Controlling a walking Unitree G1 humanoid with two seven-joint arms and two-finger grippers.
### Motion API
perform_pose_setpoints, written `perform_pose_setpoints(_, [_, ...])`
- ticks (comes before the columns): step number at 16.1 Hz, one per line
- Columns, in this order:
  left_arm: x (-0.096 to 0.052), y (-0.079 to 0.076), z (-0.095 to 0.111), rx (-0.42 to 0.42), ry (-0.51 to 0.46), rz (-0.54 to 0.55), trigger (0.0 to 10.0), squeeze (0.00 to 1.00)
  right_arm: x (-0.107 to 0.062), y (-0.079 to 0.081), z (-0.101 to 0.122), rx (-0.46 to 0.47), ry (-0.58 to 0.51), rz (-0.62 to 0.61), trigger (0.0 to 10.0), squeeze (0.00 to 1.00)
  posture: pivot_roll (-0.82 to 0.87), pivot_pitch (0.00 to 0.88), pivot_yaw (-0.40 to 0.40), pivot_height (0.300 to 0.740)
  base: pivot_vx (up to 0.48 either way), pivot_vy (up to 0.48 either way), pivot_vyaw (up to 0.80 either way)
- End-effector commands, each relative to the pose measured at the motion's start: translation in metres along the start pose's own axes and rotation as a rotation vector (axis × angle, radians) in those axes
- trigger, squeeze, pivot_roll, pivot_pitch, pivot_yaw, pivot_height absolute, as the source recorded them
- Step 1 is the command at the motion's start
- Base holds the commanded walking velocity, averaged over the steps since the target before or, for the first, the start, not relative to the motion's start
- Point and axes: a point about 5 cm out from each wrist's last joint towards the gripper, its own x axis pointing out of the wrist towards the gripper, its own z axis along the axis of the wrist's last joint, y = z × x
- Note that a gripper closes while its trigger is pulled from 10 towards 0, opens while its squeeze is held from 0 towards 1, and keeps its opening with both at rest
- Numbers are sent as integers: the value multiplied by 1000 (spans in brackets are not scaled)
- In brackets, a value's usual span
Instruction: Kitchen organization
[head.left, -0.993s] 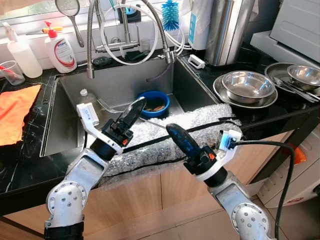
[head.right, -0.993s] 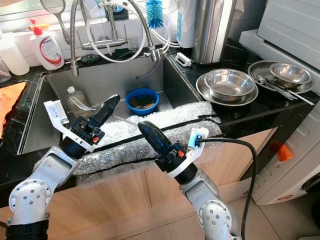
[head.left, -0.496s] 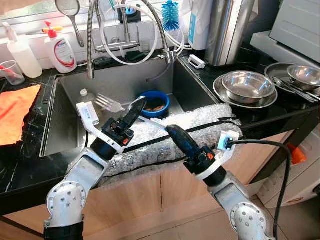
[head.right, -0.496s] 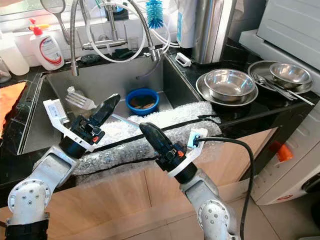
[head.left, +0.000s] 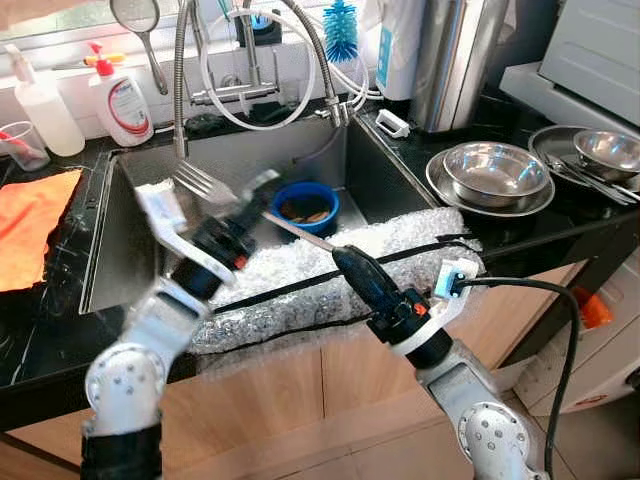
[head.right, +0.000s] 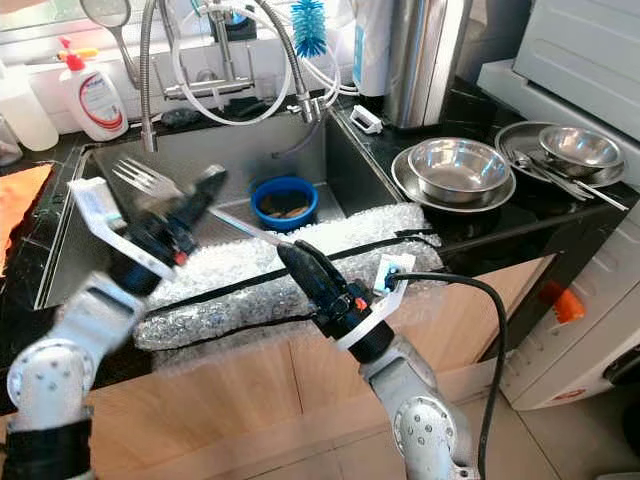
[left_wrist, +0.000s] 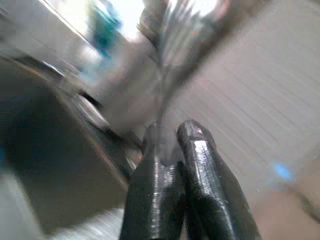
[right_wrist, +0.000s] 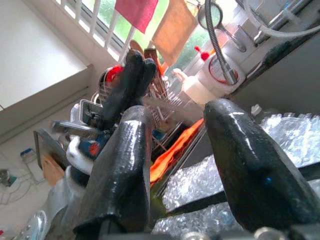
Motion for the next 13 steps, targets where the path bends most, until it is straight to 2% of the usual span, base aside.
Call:
perform_pose_setpoints(1, [-6, 13, 21, 58, -89, 96, 0, 0, 0, 3, 8, -36, -28, 9, 10000, 0, -56, 0, 56, 740, 0, 0, 0])
perform_pose_setpoints(2, [-3, 20, 33, 59, -178, 156, 0, 0, -1, 2, 11, -55, -35, -6, 10000, 0, -61, 0, 58, 740, 0, 0, 0])
perform_pose_setpoints(3, [-3, 20, 33, 59, -178, 156, 0, 0, -1, 2, 11, -55, -35, -6, 10000, 0, -61, 0, 58, 740, 0, 0, 0])
perform_pose_setpoints(4, [-1, 24, 44, 22, -265, 212, 4196, 0, -2, 2, 12, -63, -36, -13, 10000, 0, -64, 0, 60, 740, 0, 0, 0])
perform_pose_setpoints(5, [-2, 29, 53, 40, -331, 277, 10000, 0, -3, 1, 13, -80, -33, -31, 10000, 0, -64, 0, 60, 740, 0, 0, 0])
perform_pose_setpoints(7, [-2, 34, 64, 130, -391, 369, 10000, 0, -4, -2, 17, -133, -44, -84, 10000, 0, -64, 0, 62, 740, 0, 0, 0])
perform_pose_setpoints(8, [-3, 37, 70, 290, -387, 446, 10000, 0, -2, -6, 23, -221, -61, -156, 10000, 0, -67, 0, 64, 740, 0, 0, 0])
perform_pose_setpoints(9, [-1, 37, 71, 416, -362, 467, 10000, 0, 0, -9, 28, -326, -57, -210, 10000, 0, -67, 0, 64, 740, 0, 0, 0])
perform_pose_setpoints(11, [3, 38, 65, 628, -303, 487, 10000, 0, 4, -9, 43, -544, -83, -307, 10000, 0, -69, 0, 66, 740, 0, 0, 0])
perform_pose_setpoints(12, [6, 41, 57, 692, -249, 496, 10000, 0, 5, -11, 50, -647, -85, -363, 10000, 0, -71, 0, 67, 740, 0, 0, 0])
perform_pose_setpoints(13, [7, 41, 54, 727, -227, 489, 10000, 0, 5, -10, 52, -709, -70, -366, 10000, 0, -74, 0, 68, 740, 0, 0, 0])
